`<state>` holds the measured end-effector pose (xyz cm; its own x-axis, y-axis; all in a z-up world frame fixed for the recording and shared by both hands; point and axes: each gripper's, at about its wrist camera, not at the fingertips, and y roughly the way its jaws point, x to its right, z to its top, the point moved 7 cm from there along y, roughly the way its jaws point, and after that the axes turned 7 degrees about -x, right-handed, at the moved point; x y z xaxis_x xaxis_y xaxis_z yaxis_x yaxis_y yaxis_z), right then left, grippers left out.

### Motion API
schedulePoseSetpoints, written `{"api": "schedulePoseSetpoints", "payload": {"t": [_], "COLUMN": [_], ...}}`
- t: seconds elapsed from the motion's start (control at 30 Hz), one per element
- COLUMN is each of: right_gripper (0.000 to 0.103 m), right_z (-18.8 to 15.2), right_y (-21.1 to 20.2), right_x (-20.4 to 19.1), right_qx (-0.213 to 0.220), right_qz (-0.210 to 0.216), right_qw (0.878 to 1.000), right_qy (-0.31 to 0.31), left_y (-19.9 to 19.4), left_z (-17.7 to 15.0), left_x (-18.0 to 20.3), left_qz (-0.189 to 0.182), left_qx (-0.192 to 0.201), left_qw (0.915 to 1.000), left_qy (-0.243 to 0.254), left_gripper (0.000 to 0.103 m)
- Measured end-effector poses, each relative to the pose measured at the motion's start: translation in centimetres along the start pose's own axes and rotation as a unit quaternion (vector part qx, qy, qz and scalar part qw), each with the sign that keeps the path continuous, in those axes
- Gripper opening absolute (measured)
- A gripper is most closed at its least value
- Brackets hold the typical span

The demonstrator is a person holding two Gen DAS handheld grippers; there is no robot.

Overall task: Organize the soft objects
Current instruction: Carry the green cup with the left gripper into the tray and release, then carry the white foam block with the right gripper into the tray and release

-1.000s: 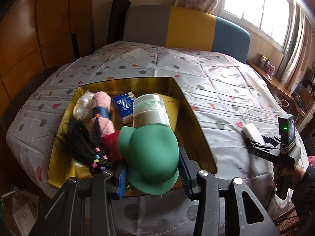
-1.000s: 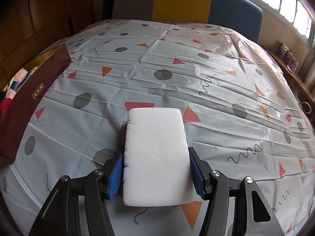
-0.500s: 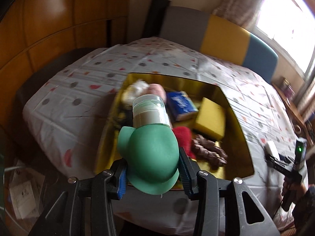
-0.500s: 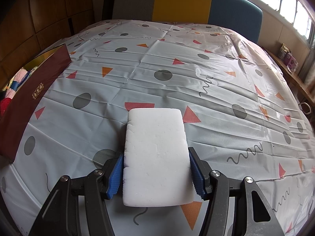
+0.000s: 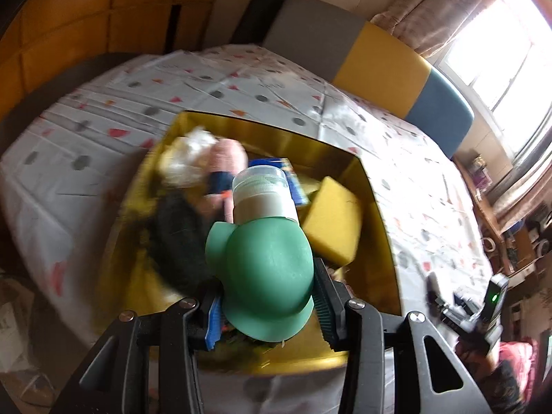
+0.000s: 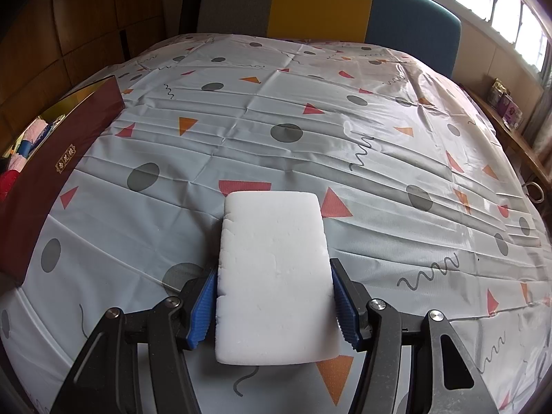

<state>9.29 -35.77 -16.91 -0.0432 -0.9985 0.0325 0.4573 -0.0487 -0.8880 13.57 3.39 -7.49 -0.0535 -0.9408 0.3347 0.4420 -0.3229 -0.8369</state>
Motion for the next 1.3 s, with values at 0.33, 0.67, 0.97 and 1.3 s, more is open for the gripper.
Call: {"api": "schedulePoseSetpoints", "payload": {"t": [0.33,0.67,0.97,1.3], "right_gripper": [0.060,0.060,0.060,0.058], "right_z": [0.0,0.1,0.1,0.0], "right_y": [0.0,0.0,0.1,0.0], "right_x": [0.0,0.0,-0.2,-0.2], "right_qx": [-0.001,0.000,0.000,-0.015], "right_qz": [-0.002,-0.003,-0.011,-0.024], "right_qw": [1.000,1.000,1.000,1.000], "right_qy": [-0.004,-0.003,-0.009,0.012], "left_y": [7.5,5.0,0.2,-3.6], "left_z": [3.1,2.8,0.8,-1.2], "left_x": [2.3,3.7,2.0,0.2], "left_qz": [-0.032,0.013,0.111,0.134], "left_qx": [-0.064,-0.030,0.039,0.079], "left_qw": [0.9969,0.9991,0.9911,0.9855], "left_qy": [-0.033,0.028,0.063,0.068], "left_gripper": [0.050,0.058,0.058,0.058]}}
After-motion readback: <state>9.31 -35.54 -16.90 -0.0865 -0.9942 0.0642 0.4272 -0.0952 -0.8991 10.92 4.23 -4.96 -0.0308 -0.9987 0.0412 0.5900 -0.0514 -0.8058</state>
